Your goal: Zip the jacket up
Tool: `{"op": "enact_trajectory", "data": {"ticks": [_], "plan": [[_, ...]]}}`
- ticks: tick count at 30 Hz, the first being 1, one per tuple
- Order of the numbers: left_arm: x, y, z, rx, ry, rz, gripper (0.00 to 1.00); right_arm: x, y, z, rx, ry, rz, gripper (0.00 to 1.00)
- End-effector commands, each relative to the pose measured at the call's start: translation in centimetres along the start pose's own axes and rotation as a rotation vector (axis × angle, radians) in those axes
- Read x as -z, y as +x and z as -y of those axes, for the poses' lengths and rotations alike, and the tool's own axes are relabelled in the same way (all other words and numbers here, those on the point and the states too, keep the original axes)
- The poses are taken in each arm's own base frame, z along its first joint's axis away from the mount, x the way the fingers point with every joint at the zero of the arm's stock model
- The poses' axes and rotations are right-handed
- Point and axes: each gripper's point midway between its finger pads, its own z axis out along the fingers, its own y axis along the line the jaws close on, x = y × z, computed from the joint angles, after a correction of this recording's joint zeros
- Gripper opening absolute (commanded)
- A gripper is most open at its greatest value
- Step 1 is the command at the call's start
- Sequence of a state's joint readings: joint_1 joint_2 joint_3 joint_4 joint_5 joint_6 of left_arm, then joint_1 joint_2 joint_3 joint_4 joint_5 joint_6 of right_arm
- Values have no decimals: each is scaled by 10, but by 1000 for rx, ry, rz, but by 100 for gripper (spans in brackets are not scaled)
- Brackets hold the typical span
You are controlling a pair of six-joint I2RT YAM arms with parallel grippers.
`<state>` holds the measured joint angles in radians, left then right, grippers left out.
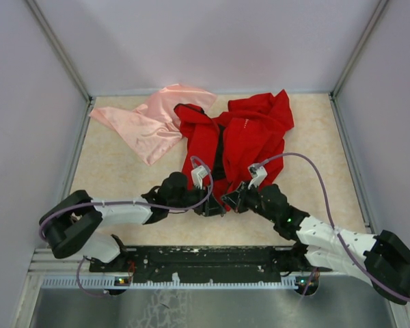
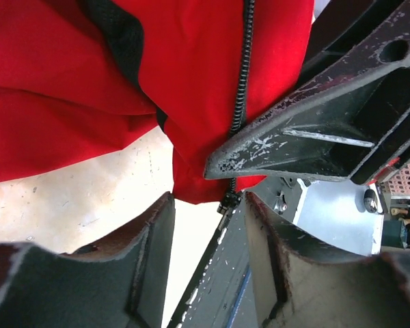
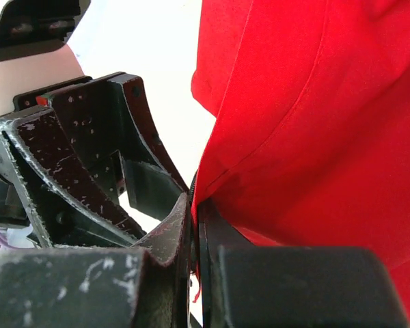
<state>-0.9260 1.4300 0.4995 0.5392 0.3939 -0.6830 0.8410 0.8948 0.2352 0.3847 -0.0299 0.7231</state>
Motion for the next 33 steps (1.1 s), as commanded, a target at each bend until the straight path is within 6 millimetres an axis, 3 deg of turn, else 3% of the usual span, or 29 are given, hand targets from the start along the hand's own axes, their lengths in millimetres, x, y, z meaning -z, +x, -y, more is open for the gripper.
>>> {"op": "enact_trajectory", "data": {"ticks": [1, 4, 8, 10, 21, 27, 29, 31, 33], "plan": [[-7, -16, 16, -27, 49, 37, 46, -2, -20, -18, -13, -73, 77, 0], [-8, -18, 17, -33, 52, 41, 33, -3, -17, -17, -13, -75, 70, 0], [-7, -18, 16, -44, 44, 41, 8, -1, -16, -13, -3, -60, 65, 2], [-3, -17, 16, -50, 40, 45, 3, 2, -16, -8, 7, -45, 66, 7], [8, -17, 23, -43, 74, 79, 0, 15, -16, -13, 37, -106, 79, 27], [7, -16, 29, -30, 110, 73, 0, 15, -9, -18, 10, -168, 74, 29], [7, -16, 28, -27, 110, 75, 0, 16, -9, -20, 4, -192, 81, 23], [7, -15, 28, -25, 107, 74, 1, 17, -11, -23, 3, -211, 94, 8], [7, -13, 26, -17, 100, 68, 5, 18, -13, -25, 5, -224, 103, 0]]}}
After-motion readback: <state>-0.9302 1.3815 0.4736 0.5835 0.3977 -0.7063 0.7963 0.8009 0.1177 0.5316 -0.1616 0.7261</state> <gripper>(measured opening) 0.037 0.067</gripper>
